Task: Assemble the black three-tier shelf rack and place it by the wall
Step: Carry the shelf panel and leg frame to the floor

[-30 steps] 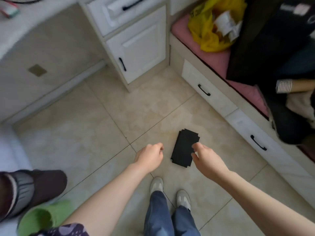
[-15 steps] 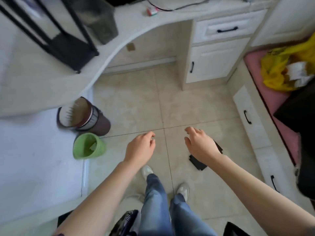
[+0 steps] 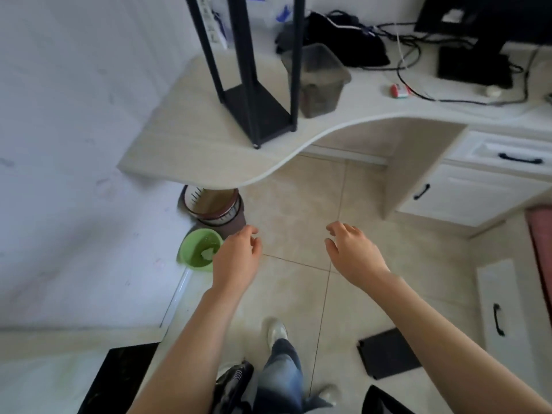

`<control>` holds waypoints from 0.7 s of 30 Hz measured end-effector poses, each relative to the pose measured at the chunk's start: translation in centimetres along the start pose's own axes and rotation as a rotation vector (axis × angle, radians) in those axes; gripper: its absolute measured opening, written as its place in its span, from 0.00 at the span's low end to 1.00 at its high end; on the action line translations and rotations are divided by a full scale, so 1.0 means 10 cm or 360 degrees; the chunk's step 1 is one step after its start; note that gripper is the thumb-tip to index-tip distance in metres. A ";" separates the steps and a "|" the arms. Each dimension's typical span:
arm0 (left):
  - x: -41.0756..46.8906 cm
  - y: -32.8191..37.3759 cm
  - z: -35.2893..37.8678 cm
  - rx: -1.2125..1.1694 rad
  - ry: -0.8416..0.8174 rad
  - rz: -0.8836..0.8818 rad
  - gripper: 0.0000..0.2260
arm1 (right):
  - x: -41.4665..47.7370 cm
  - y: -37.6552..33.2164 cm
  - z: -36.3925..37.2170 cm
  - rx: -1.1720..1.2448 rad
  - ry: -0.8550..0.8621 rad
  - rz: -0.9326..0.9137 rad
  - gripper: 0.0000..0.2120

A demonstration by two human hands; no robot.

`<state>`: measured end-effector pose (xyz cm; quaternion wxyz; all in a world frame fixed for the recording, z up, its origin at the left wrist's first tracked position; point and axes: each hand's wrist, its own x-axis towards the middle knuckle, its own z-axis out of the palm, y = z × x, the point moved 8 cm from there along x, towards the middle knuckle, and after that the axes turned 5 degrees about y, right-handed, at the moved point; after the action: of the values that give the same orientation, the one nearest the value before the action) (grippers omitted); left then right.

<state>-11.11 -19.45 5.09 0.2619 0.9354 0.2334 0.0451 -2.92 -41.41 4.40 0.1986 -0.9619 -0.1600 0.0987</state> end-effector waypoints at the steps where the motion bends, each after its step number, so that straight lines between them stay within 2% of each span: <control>1: 0.11 -0.03 -0.05 -0.0016 0.0008 -0.0010 0.12 | 0.13 -0.08 -0.01 0.0005 0.0005 -0.0011 0.16; 13: 1.39 0.36 -0.37 -0.0130 0.0038 0.0151 0.12 | 1.52 -0.65 -0.58 0.0078 0.0209 -0.0078 0.16; 21: 2.24 0.69 -0.67 -0.0265 0.0394 0.0102 0.15 | 2.56 -0.76 -1.10 0.0185 0.0275 -0.0177 0.15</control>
<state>10.23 -11.25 13.50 0.3063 0.9046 0.2294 0.1875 21.60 -29.71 14.20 0.2724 -0.9432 -0.1895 0.0133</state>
